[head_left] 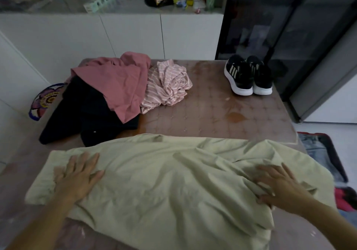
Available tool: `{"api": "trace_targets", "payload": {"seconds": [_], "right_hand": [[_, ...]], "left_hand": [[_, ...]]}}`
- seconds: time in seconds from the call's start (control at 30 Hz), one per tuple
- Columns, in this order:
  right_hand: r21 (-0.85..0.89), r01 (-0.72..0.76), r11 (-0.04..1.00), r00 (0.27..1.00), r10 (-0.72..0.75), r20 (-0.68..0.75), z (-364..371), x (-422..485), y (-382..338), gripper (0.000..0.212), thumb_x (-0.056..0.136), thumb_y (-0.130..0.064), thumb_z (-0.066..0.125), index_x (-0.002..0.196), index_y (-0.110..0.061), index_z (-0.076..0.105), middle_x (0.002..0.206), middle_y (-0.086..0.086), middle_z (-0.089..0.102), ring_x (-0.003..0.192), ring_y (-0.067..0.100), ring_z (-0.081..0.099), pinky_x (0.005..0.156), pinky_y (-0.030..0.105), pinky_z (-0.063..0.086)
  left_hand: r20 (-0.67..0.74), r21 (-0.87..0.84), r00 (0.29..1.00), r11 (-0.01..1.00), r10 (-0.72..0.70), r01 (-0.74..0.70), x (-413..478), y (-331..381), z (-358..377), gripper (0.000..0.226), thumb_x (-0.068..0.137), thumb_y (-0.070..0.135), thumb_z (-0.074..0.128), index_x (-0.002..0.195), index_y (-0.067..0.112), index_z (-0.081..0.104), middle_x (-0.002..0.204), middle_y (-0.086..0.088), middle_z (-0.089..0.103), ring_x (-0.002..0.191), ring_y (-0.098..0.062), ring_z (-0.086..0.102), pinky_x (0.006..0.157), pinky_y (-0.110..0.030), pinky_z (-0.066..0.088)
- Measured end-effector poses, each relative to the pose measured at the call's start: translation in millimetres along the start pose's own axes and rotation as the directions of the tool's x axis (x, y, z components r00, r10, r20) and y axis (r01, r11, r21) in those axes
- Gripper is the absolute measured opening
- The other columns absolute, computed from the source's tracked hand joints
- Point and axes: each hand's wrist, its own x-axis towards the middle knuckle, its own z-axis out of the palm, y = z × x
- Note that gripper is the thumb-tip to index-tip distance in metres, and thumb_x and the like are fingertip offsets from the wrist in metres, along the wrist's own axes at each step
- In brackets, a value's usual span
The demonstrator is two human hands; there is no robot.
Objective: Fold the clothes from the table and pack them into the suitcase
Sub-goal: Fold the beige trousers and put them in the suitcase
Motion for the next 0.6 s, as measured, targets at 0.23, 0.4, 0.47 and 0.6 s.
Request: {"api": "trace_targets", "payload": {"seconds": [0.23,0.4,0.47,0.6], "right_hand": [[0.679,0.103,0.727,0.937,0.158,-0.311,-35,-19,-20,0.015,0.086,-0.043,0.061,0.073,-0.034,0.06,0.064,-0.016,0.06,0.065,-0.002,0.059,0.069,0.017,0.043],[0.76,0.193,0.621,0.939,0.109,-0.327,-88,-30,-27,0.022,0.087,-0.019,0.064,0.067,-0.029,0.062,0.063,0.006,0.061,0.05,0.008,0.055,0.046,0.017,0.045],[0.735,0.224,0.64,0.943,0.05,-0.33,-104,-29,-34,0.014,0.082,-0.033,0.066,0.068,-0.03,0.064,0.067,0.007,0.062,0.053,0.013,0.057,0.046,0.02,0.046],[0.722,0.256,0.643,0.94,0.008,-0.34,-121,-21,-44,0.011,0.082,-0.023,0.072,0.076,-0.03,0.067,0.064,-0.011,0.06,0.054,0.002,0.054,0.052,0.014,0.043]], "left_hand": [[-0.159,-0.19,0.974,0.963,0.161,-0.191,-36,92,-12,0.068,0.089,0.067,0.014,0.149,0.04,-0.004,0.159,0.008,-0.014,0.146,-0.017,-0.014,0.116,-0.052,0.008],[-0.269,-0.272,0.86,0.822,0.434,-0.5,-72,187,-28,0.1,0.07,0.087,-0.007,0.151,0.031,0.011,0.159,0.006,-0.004,0.147,-0.017,-0.007,0.116,-0.05,0.004],[-0.338,-0.317,0.762,0.695,0.553,-0.645,-89,229,-52,0.093,0.076,0.084,0.0,0.15,0.029,0.016,0.158,0.009,0.004,0.146,-0.014,-0.001,0.118,-0.049,0.005],[-0.295,-0.313,0.56,0.476,0.774,-0.822,-114,309,-98,0.056,0.095,0.053,0.038,0.146,0.03,0.031,0.149,0.007,0.038,0.14,-0.01,0.026,0.117,-0.049,0.004]]}}
